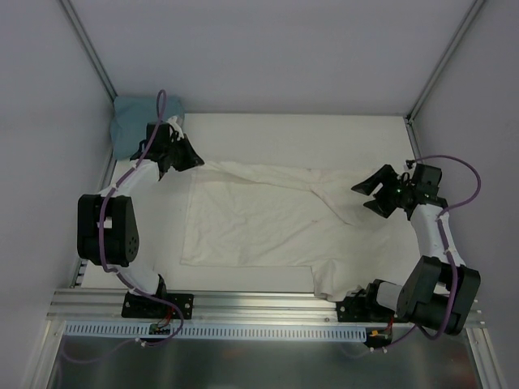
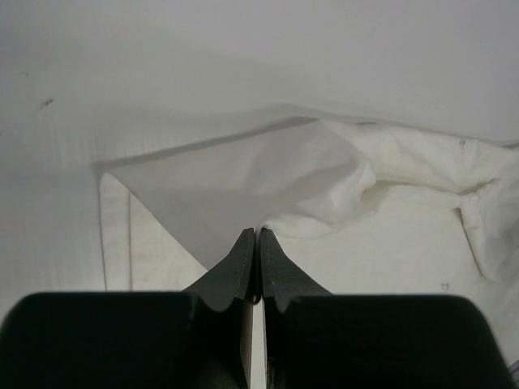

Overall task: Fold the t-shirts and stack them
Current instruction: Fold the flattened tshirt in 1/3 of the way

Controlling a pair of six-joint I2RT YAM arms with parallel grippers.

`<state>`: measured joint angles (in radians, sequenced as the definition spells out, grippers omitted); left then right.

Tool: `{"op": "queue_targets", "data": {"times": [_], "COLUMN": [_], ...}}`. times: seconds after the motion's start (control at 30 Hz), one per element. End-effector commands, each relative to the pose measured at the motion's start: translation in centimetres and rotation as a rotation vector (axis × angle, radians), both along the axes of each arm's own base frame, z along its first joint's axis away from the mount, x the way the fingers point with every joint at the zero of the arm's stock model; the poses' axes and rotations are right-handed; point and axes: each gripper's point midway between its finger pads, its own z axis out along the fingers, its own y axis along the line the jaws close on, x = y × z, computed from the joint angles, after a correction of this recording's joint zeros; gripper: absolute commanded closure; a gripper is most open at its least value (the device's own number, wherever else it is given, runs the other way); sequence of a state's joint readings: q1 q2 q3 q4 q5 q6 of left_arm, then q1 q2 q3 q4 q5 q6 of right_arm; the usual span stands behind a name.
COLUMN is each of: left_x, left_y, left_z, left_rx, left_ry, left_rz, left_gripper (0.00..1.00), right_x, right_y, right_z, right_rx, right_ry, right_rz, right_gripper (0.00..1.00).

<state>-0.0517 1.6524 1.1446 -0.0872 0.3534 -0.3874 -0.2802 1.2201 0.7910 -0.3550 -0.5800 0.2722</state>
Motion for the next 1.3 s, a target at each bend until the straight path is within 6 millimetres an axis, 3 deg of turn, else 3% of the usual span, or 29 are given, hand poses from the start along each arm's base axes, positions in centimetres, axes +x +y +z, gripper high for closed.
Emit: {"op": "queue_targets", "data": {"times": [0.0, 0.17, 0.33, 0.43, 0.47, 0.57, 0.63, 0.77, 1.0, 1.03, 1.13, 1.27], "left_x": [-0.9, -3.3, -6.0, -7.1, -7.7, -9.0, -9.1, -8.6, -5.9, -5.8, -4.1, -3.4], "left_y": [-0.4, -0.1, 0.8, 2.1, 2.4, 4.3, 4.2, 2.2, -1.4, -1.9, -2.9, -4.0], "left_z": [1.5, 0.6, -2.2, -3.9, -4.6, -5.5, -4.2, -3.0, -3.6, -4.9, -5.5, -6.6], "left_rx": [-0.003, 0.036, 0.090, 0.142, 0.152, 0.229, 0.225, 0.109, -0.015, -0.027, -0.052, -0.090], "left_ry": [-0.057, -0.053, 0.006, 0.059, 0.087, 0.115, 0.042, -0.046, 0.025, 0.071, 0.107, 0.154], "left_rz": [0.013, 0.034, 0.085, 0.157, 0.182, 0.305, 0.338, 0.284, 0.171, 0.158, 0.137, 0.108], "left_gripper": [1.00, 1.00, 0.96, 0.76, 0.63, 0.53, 0.42, 0.22, 0.27, 0.29, 0.33, 0.41], "right_x": [0.7, 0.6, 0.5, 0.3, 0.2, 0.0, -0.1, -0.2, -0.3, -0.3, -0.2, -0.2], "right_y": [-0.6, -0.5, -0.1, 0.1, 0.2, 0.1, 0.1, 0.1, 0.1, 0.1, 0.1, 0.0], "right_z": [1.9, 1.7, 2.0, 2.1, 2.2, 2.5, 2.7, 3.1, 3.1, 3.2, 3.4, 3.4], "right_rx": [-0.023, -0.017, 0.000, 0.006, 0.006, 0.003, 0.001, 0.003, -0.001, -0.002, -0.007, -0.012], "right_ry": [-0.039, -0.037, -0.045, -0.045, -0.046, -0.049, -0.054, -0.060, -0.063, -0.064, -0.067, -0.065], "right_rz": [-0.002, 0.004, 0.018, 0.028, 0.033, 0.038, 0.041, 0.046, 0.050, 0.051, 0.050, 0.050], "right_gripper": [0.22, 0.21, 0.21, 0.21, 0.21, 0.21, 0.20, 0.20, 0.20, 0.20, 0.20, 0.20]}}
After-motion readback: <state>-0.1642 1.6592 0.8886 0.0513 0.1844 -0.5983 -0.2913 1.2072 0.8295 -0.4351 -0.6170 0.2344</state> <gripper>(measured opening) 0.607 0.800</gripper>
